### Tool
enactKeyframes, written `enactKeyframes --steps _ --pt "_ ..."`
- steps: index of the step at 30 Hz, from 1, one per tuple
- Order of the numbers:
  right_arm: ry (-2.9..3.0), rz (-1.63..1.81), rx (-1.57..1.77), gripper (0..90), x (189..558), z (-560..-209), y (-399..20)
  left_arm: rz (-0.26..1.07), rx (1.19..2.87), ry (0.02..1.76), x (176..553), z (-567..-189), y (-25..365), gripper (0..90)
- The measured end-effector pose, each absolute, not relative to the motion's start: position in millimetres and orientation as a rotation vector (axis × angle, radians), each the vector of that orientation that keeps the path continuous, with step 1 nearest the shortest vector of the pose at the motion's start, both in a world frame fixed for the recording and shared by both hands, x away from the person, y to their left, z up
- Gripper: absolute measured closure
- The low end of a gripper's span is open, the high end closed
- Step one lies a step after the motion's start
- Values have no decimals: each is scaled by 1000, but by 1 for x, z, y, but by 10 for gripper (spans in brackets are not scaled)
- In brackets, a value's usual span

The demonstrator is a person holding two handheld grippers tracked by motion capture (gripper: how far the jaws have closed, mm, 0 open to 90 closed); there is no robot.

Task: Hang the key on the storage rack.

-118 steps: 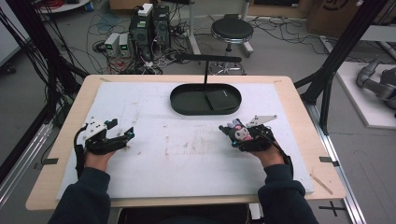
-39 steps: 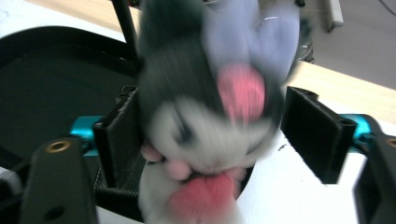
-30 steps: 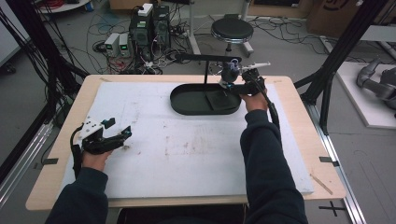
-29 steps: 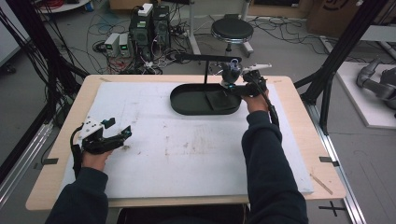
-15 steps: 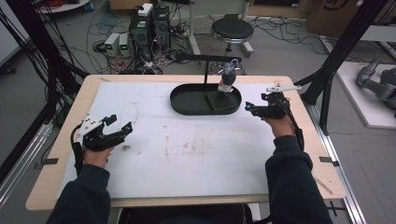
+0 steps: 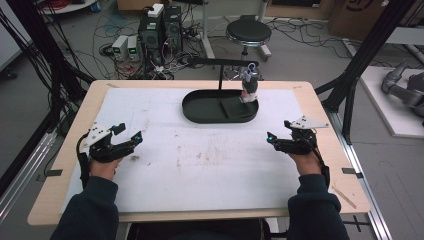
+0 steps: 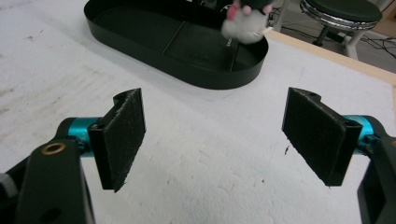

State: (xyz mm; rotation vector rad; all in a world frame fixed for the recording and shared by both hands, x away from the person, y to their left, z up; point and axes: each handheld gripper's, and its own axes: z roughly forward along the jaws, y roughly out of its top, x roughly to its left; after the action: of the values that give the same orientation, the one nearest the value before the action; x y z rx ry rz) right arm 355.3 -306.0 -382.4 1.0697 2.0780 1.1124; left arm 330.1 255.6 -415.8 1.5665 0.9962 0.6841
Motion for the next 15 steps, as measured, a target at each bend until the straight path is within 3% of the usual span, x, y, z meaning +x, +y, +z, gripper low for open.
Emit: enactKeyframes --steps 15 --pt "2064 1073 1107 220 350 -392 -317 682 1590 984 330 -417 252 265"
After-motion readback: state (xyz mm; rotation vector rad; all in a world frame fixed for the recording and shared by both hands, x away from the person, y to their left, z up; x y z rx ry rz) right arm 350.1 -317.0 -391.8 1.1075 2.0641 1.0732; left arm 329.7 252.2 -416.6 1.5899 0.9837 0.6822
